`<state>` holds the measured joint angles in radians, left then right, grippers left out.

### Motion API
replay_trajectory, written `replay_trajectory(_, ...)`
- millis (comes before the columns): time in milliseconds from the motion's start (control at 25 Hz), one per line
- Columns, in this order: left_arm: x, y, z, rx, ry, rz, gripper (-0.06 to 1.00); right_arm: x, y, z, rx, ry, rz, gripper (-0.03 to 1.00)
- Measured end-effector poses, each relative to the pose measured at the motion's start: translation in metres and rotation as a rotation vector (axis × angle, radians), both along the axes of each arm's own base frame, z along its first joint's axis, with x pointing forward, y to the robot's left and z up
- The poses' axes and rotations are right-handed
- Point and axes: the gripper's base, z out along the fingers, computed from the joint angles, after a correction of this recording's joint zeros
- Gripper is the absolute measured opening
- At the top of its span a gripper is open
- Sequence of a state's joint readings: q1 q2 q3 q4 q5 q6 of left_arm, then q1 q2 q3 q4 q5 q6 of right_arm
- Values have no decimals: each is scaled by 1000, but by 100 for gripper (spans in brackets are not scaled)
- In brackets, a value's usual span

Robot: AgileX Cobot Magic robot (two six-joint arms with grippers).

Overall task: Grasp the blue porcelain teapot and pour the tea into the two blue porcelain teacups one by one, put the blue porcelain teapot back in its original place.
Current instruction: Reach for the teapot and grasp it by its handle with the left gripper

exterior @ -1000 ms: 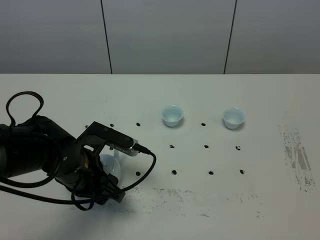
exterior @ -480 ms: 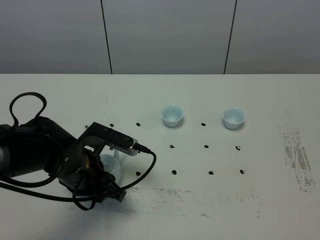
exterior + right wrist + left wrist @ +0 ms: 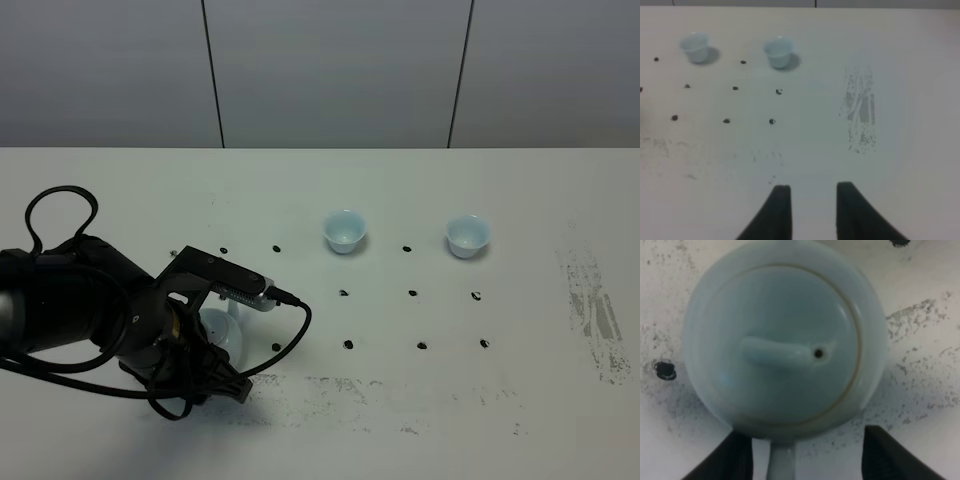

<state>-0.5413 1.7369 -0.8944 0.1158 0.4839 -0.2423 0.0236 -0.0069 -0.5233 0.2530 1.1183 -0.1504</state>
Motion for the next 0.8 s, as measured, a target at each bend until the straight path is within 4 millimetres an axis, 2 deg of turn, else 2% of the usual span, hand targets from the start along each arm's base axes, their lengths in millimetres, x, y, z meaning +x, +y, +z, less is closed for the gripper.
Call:
replay_trajectory(80,0,1,0,3,3,7,40,0,0,0,0,0,0,21)
replay_trajectory(200,-1,3,0,30,11,-8,14,0,0,0,0,0,0,21)
replay_trajectory(240,0,4,0,40,7,-16,10,0,0,0,0,0,0,21)
replay_trajectory(800,2,7,0,58,-1,-29,11,0,0,0,0,0,0,21)
